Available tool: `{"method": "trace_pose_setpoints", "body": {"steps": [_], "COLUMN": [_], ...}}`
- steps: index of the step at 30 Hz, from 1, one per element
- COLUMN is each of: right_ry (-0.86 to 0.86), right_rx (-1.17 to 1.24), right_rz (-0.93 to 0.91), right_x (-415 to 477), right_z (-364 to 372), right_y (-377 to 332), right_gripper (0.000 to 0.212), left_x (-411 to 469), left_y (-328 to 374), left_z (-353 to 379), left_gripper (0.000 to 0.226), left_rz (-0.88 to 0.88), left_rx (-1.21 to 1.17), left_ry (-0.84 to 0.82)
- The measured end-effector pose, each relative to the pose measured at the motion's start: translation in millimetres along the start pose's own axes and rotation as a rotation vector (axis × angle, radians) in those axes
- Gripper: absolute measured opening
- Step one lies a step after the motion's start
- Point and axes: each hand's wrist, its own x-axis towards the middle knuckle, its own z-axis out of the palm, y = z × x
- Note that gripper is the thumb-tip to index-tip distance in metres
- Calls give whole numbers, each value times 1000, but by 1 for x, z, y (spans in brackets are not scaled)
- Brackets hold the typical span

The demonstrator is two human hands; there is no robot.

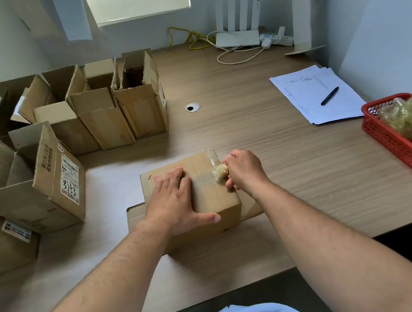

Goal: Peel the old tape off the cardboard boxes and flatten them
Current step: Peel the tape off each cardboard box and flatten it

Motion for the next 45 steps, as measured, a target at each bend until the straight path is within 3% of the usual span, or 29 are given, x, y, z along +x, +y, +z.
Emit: {"method": "trace_pose_setpoints", "body": {"steps": [4, 7, 10, 13, 17, 19, 25, 28, 34, 37, 45], "right_ry": [-1, 16, 57, 36, -69, -99, -148, -33, 142, 137, 293], "right_rx": [-545, -641, -691, -511, 101, 131, -112, -224, -303, -417, -544], "right_rz": [-241, -318, -388, -321, -28, -28, -345, -533, -899, -975, -1178], "right_x": [-6, -8, -5, 2, 16, 18, 24, 20, 4, 3, 14], "right_z": [9, 17, 17, 9, -7, -12, -23, -30, -40, -41, -39], "right_y": [-5, 2, 9, 14, 22, 30, 42, 60, 80, 81, 59], "right_gripper": [43, 45, 33, 28, 29, 24, 17, 33, 32, 34, 13], "left_x": [10, 10, 7, 6, 4, 2, -5, -2, 27, 41, 50], "left_y": [20, 22, 24, 24, 23, 23, 19, 18, 10, 6, 3], "left_z": [2, 4, 4, 3, 4, 6, 8, 0, -30, -37, -43], "left_gripper": [129, 128, 125, 122, 120, 118, 116, 113, 121, 121, 129], "left_rz": [-11, -38, -54, -66, -88, -97, -130, -132, -204, -211, -226], "left_rx": [42, 62, 35, 26, 23, 19, 2, -36, -148, -113, -103], "left_ry": [-10, -11, -7, 18, 7, 12, -2, -24, -106, -136, -177]}}
